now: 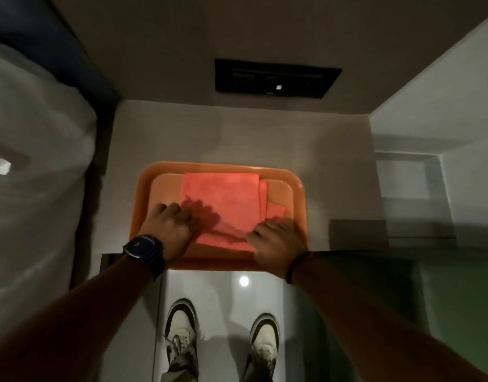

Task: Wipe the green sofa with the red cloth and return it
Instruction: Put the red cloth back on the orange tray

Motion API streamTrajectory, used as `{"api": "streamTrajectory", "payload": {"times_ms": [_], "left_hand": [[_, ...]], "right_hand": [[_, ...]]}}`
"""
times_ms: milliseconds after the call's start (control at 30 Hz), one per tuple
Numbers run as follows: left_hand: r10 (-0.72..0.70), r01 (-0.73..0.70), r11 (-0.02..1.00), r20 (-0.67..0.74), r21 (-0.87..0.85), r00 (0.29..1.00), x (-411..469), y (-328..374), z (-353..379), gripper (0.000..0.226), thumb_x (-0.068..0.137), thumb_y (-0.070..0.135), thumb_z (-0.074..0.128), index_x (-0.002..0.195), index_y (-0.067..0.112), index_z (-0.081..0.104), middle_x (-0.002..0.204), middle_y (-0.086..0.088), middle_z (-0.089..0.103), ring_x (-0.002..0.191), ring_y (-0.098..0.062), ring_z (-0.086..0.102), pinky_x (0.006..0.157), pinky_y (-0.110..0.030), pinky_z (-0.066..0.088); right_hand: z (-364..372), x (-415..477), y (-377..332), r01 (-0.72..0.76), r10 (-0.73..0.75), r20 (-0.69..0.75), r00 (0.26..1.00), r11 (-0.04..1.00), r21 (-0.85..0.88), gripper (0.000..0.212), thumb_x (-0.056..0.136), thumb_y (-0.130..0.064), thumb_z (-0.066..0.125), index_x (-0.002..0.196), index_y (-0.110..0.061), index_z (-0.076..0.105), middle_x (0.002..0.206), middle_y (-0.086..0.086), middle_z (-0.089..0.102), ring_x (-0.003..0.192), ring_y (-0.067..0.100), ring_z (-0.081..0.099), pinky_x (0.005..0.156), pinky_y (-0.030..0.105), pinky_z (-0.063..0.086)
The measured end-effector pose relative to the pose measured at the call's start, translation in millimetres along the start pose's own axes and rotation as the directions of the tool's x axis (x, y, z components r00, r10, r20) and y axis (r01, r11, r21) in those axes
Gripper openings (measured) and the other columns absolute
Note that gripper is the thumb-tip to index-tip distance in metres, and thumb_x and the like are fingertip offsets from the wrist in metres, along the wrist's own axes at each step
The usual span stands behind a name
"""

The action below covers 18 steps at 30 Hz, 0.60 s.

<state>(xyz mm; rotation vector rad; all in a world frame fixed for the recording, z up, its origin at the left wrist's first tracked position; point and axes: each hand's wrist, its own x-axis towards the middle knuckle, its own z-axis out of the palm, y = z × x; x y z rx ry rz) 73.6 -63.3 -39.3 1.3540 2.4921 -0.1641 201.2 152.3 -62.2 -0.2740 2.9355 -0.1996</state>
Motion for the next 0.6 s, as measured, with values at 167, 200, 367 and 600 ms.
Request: {"api": "streamTrajectory", "payload": {"times_ms": [167,200,367,600], "left_hand": [[-0.084,0.098,0.966,0.068,-0.237,0.994,-3,-2,41,0.079,0.074,0.086,0.021,0.132,0.034,0.033,0.14,-0.004,0.045,0.122,-0.03,0.045,0.095,-0.051,0.039],[-0.112,0.114,0.961,0.019,-0.254,0.993,4,0,43,0.084,0.074,0.087,0.022,0.138,0.032,0.027,0.146,-0.006,0.038,0.128,-0.031,0.038,0.1,-0.054,0.035],[-0.17,0.201,0.946,0.137,-0.254,0.976,36,9,62,0.106,0.068,0.081,0.044,0.145,0.031,-0.01,0.158,-0.002,-0.004,0.143,-0.028,-0.003,0.113,-0.055,0.009],[-0.192,0.199,0.949,0.053,-0.245,0.98,35,13,49,0.106,0.069,0.077,0.049,0.146,0.028,-0.005,0.158,-0.005,-0.004,0.143,-0.029,-0.003,0.114,-0.053,0.008]], "right_hand": [[30,-1,-12,-0.109,0.106,0.027,0.994,0.982,0.157,0.05,0.086,-0.062,0.039,0.107,-0.02,0.058,0.11,0.007,0.063,0.102,0.025,0.055,0.091,0.04,0.041],[33,5,-13,-0.144,0.145,0.002,0.989,0.976,0.163,0.052,0.088,-0.061,0.038,0.118,-0.021,0.052,0.122,0.01,0.058,0.114,0.027,0.05,0.099,0.044,0.039],[50,37,-13,-0.224,0.213,0.118,0.97,0.971,0.087,0.074,0.086,-0.069,0.03,0.146,-0.03,0.013,0.157,0.013,0.012,0.145,0.031,0.006,0.116,0.056,0.01],[40,45,-12,-0.257,0.244,0.107,0.964,0.957,0.132,0.081,0.082,-0.06,0.045,0.147,-0.03,0.006,0.158,0.011,0.007,0.145,0.031,0.005,0.116,0.055,0.012]]}}
